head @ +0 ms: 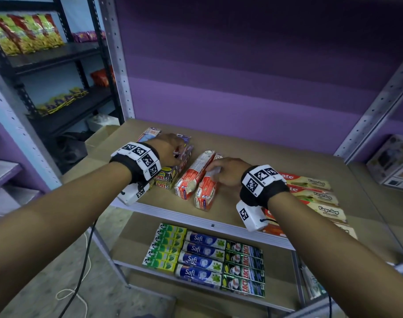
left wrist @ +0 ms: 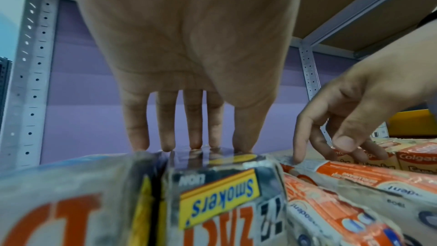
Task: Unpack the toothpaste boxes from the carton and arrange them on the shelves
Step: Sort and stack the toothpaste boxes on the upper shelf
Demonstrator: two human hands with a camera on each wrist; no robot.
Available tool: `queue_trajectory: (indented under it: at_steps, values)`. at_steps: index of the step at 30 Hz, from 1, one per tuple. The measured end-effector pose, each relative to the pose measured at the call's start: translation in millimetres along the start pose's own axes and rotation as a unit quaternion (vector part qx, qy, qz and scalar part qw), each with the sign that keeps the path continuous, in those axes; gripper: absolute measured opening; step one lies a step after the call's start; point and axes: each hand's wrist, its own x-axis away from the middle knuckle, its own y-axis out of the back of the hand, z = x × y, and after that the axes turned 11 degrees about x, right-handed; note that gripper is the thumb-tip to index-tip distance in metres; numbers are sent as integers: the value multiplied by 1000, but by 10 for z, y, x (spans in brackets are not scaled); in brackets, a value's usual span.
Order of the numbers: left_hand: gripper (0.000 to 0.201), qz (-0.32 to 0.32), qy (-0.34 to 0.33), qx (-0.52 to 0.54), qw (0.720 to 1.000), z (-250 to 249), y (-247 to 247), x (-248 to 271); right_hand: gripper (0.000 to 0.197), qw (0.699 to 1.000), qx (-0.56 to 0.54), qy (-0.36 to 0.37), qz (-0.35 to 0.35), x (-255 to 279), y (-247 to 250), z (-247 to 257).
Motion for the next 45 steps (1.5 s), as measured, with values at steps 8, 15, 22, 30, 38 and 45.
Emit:
queue_trajectory:
  at_steps: [8,15,22,30,38,45]
  values:
    - [32,10,22,1,1000,-30,15,34,59,999,-20,-21,46,38,-176,167]
    - [29,12,24,-1,1000,-26,10,62,55,994,-73,-77,34,86,-347,204]
    - [30,7,5,-71,997,-160,-7,49,47,966,-225,-124,19,196,-249,25]
    - [55,32,-4,-191,981,-345,-199,9,58,896,-401,-190,-19,304,-63,-231]
    - [56,67,8,-194,979,-573,-469,-45,14,859,-475,-187,-40,473,227,-490]
    - [65,72,12,-190,979,-627,-533,-71,13,906,-370,-137,-155,651,421,-616]
